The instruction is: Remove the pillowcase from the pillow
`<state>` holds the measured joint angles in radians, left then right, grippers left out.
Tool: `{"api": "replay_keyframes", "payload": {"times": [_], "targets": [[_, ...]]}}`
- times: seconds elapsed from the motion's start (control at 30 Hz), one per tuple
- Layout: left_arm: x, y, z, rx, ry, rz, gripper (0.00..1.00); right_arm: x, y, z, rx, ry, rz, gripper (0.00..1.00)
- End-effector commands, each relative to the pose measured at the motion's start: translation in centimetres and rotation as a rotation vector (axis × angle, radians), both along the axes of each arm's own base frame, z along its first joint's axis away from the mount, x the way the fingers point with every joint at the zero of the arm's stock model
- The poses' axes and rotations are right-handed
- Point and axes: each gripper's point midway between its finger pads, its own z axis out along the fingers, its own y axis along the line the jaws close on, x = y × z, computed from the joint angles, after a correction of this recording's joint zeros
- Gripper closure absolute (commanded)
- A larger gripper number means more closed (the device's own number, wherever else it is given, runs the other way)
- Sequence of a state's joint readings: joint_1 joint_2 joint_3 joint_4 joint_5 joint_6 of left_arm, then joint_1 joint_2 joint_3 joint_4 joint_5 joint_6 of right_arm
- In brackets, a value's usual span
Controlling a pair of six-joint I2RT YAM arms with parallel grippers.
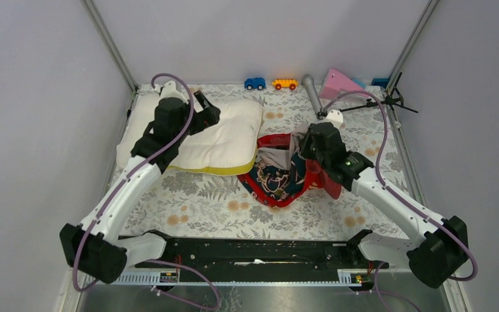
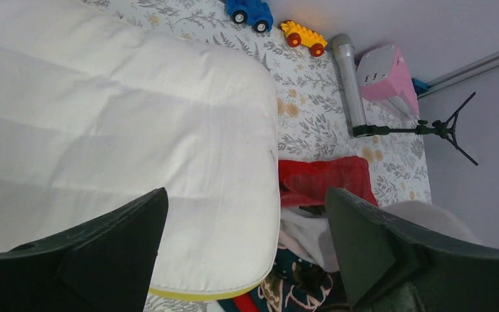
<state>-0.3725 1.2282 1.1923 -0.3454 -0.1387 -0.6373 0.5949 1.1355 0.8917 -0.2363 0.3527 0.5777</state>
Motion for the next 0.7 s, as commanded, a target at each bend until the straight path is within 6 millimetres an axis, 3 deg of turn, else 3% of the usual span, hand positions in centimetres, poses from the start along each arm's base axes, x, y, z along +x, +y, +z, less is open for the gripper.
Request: {"api": "replay_keyframes", "payload": {"times": [0.0,0.17,0.23,0.27,0.3,0.37,0.43,0.53,0.67], "targets": [[-1.2,1.4,0.8,-0.036,-0.11,0.046,0.01,3.2,2.3,7.3,0.093,-0.155,0.021,0.99],[-2.7,3.5,-0.9,-0.025,-0.132,0.122,0.01,5.5,3.7,11.7,0.101,-0.227,0.041,0.99],[-3.2,3.8,-1.5,-0.019,-0.149,0.125,0.01,6.2,3.9,12.7,0.087,-0.237,0.045,0.94],[-3.3,3.9,-1.7,-0.015,-0.157,0.126,0.01,6.5,3.9,12.8,0.076,-0.233,0.048,0.86],[-3.4,4.0,-2.1,-0.009,-0.155,0.127,0.01,6.6,3.8,12.9,0.063,-0.229,0.048,0.71],[-3.6,4.2,-2.7,0.008,-0.153,0.127,0.01,6.7,3.4,12.2,0.04,-0.218,0.043,0.3],[-3.6,4.6,-3.4,0.025,-0.141,0.141,0.01,6.4,2.8,11.6,0.018,-0.215,0.036,0.1],[-3.9,5.0,-4.1,0.048,-0.136,0.148,0.01,5.7,1.1,10.7,-0.024,-0.215,0.001,0.01],[-4.3,5.2,-4.8,0.055,-0.134,0.15,0.01,4.8,-1.7,9.6,-0.092,-0.21,-0.072,0.0]]}}
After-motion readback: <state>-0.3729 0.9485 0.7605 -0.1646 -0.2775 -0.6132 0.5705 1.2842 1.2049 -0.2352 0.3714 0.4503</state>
